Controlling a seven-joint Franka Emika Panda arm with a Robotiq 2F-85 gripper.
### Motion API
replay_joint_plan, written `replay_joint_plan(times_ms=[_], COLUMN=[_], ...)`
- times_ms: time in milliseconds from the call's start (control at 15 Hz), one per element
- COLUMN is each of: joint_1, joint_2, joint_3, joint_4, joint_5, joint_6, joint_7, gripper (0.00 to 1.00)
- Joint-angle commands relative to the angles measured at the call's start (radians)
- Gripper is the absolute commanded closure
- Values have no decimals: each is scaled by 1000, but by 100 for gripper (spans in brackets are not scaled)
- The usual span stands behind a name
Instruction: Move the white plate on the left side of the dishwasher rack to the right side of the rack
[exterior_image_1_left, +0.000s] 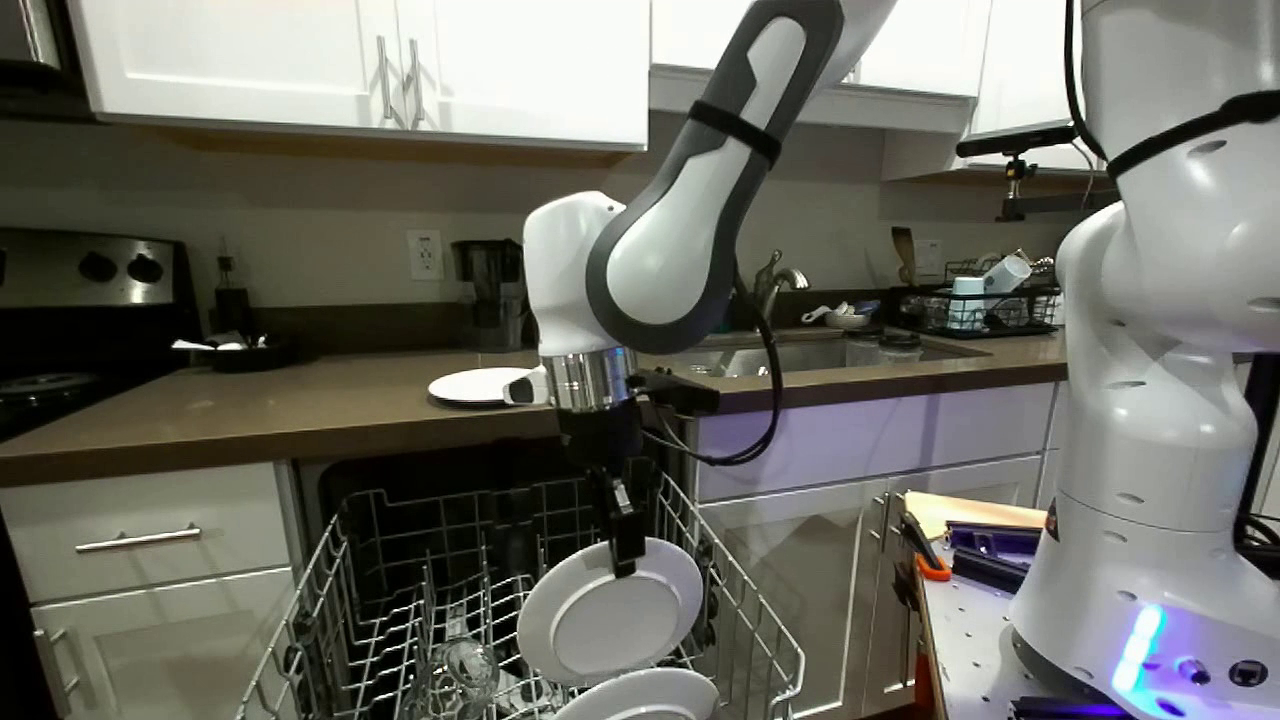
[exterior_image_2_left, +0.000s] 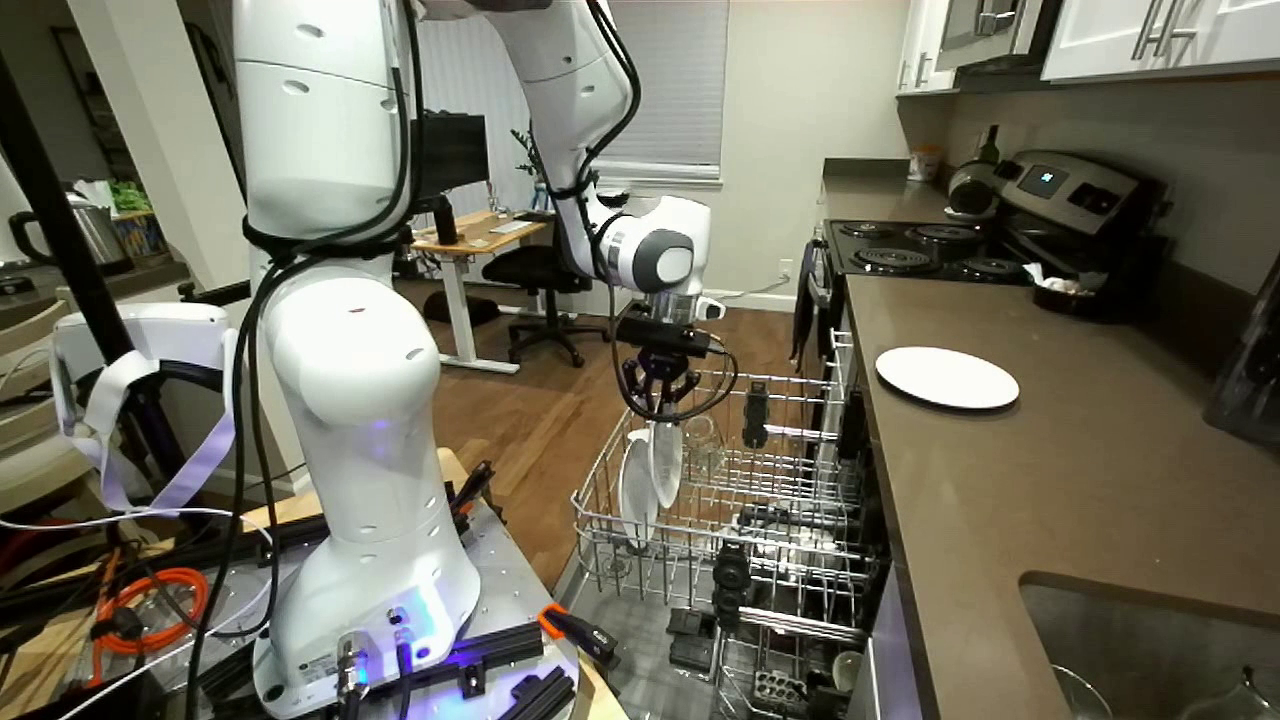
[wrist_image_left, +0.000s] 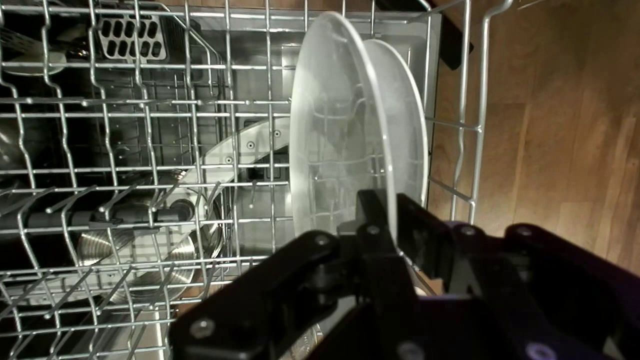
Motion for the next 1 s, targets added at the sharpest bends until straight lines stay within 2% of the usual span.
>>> replay_joint_plan(times_ms=[0, 933], joint_1=[8, 17], joint_2=[21, 126], joint_3=[-5, -19], joint_4=[-13, -14], joint_5=[-32, -136], joint_6=[57, 152], joint_7=[51, 157], gripper=[97, 97])
